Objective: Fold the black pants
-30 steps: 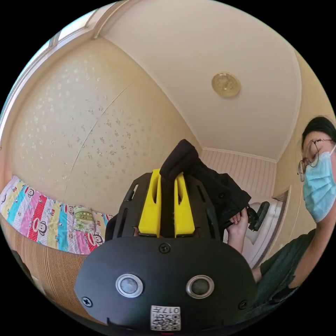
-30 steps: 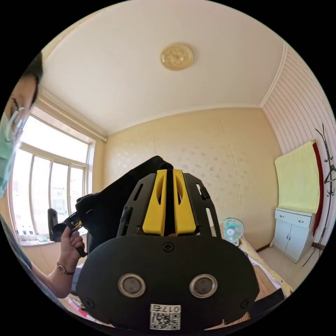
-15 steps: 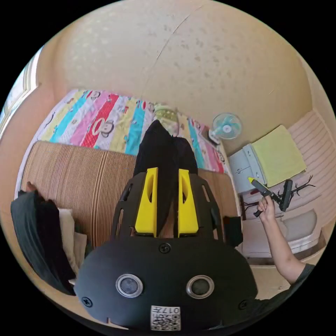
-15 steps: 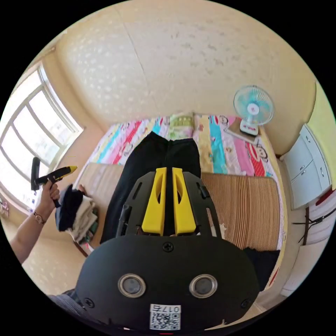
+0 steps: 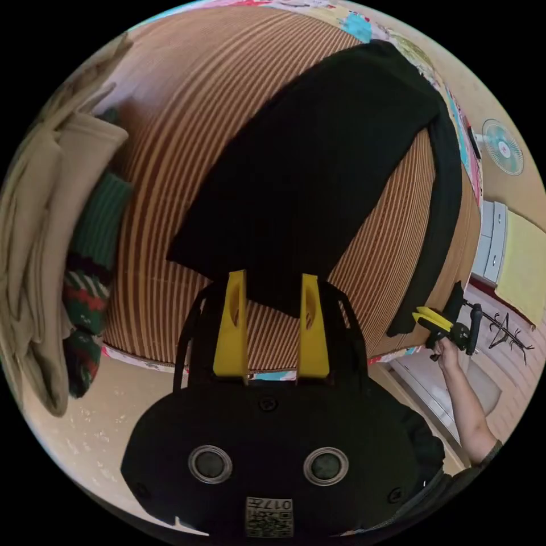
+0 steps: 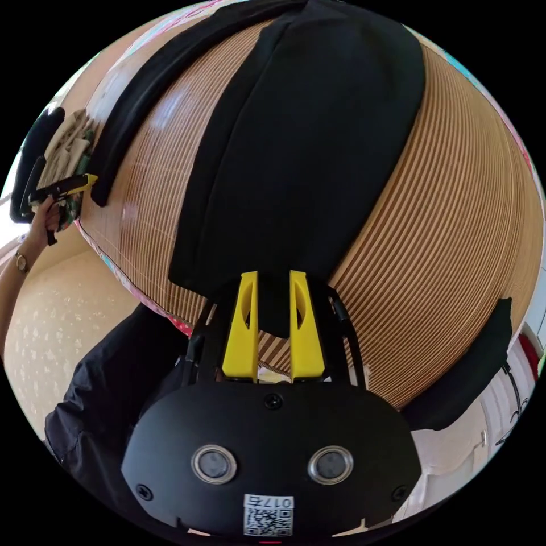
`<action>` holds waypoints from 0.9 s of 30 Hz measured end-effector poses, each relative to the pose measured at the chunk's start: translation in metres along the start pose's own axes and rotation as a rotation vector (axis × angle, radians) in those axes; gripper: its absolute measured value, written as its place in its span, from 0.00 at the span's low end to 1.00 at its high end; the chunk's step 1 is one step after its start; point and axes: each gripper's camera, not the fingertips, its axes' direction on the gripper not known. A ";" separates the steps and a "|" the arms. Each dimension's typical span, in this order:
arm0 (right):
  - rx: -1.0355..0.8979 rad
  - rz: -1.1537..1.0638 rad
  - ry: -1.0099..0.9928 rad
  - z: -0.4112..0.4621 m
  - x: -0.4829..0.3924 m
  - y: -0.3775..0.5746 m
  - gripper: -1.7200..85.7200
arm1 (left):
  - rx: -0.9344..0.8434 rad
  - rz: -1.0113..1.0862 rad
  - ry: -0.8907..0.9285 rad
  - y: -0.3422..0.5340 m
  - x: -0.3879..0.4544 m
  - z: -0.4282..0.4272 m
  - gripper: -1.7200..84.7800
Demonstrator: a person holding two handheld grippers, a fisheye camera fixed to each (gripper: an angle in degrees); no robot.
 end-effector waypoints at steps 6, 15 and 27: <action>-0.058 -0.027 0.066 -0.033 0.022 0.047 0.05 | 0.004 0.074 -0.078 0.027 0.020 -0.009 0.05; -0.013 0.110 -0.170 -0.106 0.121 0.168 0.06 | -0.167 -0.099 0.073 0.109 -0.015 -0.029 0.03; -0.050 0.275 -0.599 -0.112 0.244 0.253 0.06 | -0.039 -0.182 0.715 0.120 -0.048 -0.100 0.02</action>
